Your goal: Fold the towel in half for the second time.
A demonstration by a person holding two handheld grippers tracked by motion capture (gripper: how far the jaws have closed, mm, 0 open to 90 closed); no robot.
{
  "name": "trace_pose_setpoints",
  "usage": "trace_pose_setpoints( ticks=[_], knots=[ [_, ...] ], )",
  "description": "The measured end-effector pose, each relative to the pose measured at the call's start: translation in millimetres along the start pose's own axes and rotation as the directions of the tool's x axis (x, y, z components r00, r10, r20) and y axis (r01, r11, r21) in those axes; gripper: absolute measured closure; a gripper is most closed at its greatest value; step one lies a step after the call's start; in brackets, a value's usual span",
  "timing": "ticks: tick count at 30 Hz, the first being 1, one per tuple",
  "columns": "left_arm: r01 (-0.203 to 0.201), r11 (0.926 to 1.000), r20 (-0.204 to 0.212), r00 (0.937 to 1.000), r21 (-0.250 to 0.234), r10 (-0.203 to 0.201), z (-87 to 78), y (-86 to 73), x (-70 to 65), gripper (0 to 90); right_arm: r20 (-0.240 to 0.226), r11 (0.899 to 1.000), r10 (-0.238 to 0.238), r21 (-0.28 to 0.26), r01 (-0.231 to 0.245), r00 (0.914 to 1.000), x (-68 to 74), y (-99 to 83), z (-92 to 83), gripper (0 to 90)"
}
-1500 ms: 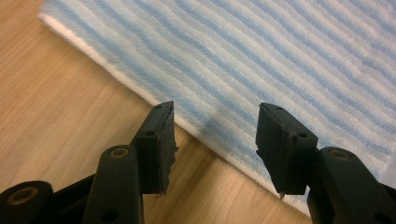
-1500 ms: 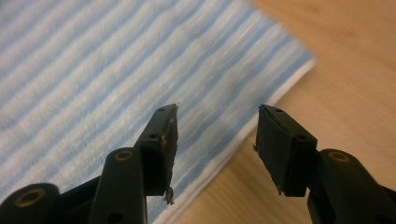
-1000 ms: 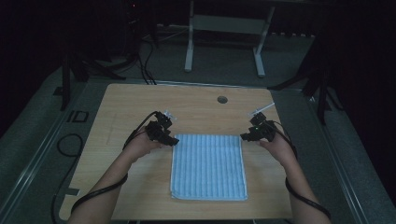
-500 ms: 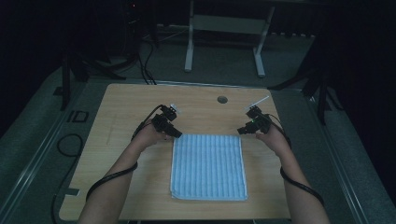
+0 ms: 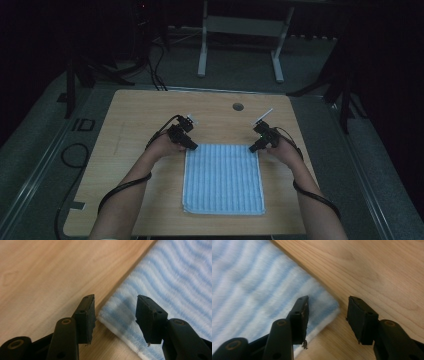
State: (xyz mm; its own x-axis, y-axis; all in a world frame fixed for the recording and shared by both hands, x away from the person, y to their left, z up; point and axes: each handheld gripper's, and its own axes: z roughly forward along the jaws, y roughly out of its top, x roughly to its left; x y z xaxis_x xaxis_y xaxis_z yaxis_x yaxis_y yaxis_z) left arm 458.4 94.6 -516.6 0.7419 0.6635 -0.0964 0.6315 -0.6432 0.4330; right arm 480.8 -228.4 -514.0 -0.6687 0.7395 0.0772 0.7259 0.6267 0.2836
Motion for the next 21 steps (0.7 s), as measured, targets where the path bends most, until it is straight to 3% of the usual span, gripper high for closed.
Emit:
trace_pose_setpoints(
  ticks=[4, 10, 14, 15, 21],
  knots=[
    [-0.021, 0.9993, -0.003, 0.9998, 0.032, 0.022, 9.6, -3.5, -0.1, 57.0, -0.020, 1.000, 0.008, 0.010, -0.008, 0.9998, -1.0, 0.1, 4.7, 59.5],
    [-0.018, 0.9997, 0.035, 0.9992, -0.014, 0.018, 9.6, -5.5, -0.3, 81.8, -0.038, 0.999, -0.027, 0.020, 0.027, 0.9989, 4.1, 0.8, 4.6, 81.8],
    [-0.008, 0.9987, 0.049, 0.9987, -0.050, 0.011, 2.9, -4.2, -0.1, 84.8, -0.017, 0.999, -0.043, 0.021, 0.043, 0.9989, 6.4, 2.3, 1.0, 83.6],
    [-0.012, 0.9963, 0.052, 0.9985, -0.085, 0.017, -7.3, -2.9, -1.1, 84.8, -0.013, 0.999, -0.043, 0.018, 0.043, 0.9990, 6.4, 2.3, -0.6, 84.0],
    [-0.025, 0.9872, 0.045, 0.9985, -0.158, 0.033, -34.8, -3.1, -6.8, 85.3, 0.003, 0.996, -0.069, -0.060, 0.069, 0.9976, 10.7, -0.7, -26.2, 84.0]
  ],
)
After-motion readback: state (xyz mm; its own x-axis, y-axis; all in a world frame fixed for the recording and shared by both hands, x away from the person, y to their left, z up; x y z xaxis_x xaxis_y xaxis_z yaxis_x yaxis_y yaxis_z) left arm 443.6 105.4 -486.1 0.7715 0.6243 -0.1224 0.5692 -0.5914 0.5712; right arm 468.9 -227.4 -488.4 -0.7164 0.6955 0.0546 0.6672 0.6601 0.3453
